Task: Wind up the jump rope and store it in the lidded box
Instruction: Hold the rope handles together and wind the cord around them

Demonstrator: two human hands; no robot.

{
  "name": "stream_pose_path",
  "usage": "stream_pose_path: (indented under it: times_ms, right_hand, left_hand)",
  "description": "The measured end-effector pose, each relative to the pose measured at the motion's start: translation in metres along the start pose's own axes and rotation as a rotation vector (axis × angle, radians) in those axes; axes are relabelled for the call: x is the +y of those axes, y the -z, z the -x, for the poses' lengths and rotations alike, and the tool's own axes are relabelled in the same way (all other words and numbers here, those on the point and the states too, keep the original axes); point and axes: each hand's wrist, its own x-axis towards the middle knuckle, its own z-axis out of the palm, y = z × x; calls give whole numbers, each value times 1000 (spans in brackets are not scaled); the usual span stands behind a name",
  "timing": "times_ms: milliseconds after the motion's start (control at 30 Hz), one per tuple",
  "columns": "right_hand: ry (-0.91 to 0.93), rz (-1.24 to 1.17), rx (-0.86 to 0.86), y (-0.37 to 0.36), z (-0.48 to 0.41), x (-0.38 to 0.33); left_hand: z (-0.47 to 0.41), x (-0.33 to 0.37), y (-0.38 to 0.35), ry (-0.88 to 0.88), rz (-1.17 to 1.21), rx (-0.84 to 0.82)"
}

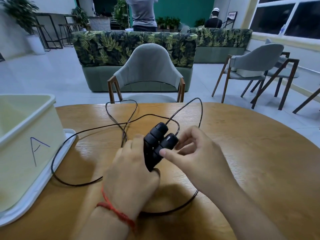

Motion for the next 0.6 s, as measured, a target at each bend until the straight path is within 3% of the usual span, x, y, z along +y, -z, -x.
stream_pose_path:
  times_ms: [67, 167, 267, 467, 600]
  right_hand:
    - [264, 181, 147, 9, -4, -3]
    - [468, 249, -48, 21, -16, -2]
    - [332, 110, -270, 23, -20, 2]
    - [261, -65, -211, 24, -23, 13]
    - [207, -192, -151, 37, -31, 18]
  left_hand:
    - [-3, -8, 5, -100, -90, -8]
    - [-4, -21, 8, -270, -125, -94]
    - [-4, -28, 11, -271, 9, -60]
    - [-6, -32, 19, -187, 231, 121]
    - [-14, -38, 26, 45, 664, 76]
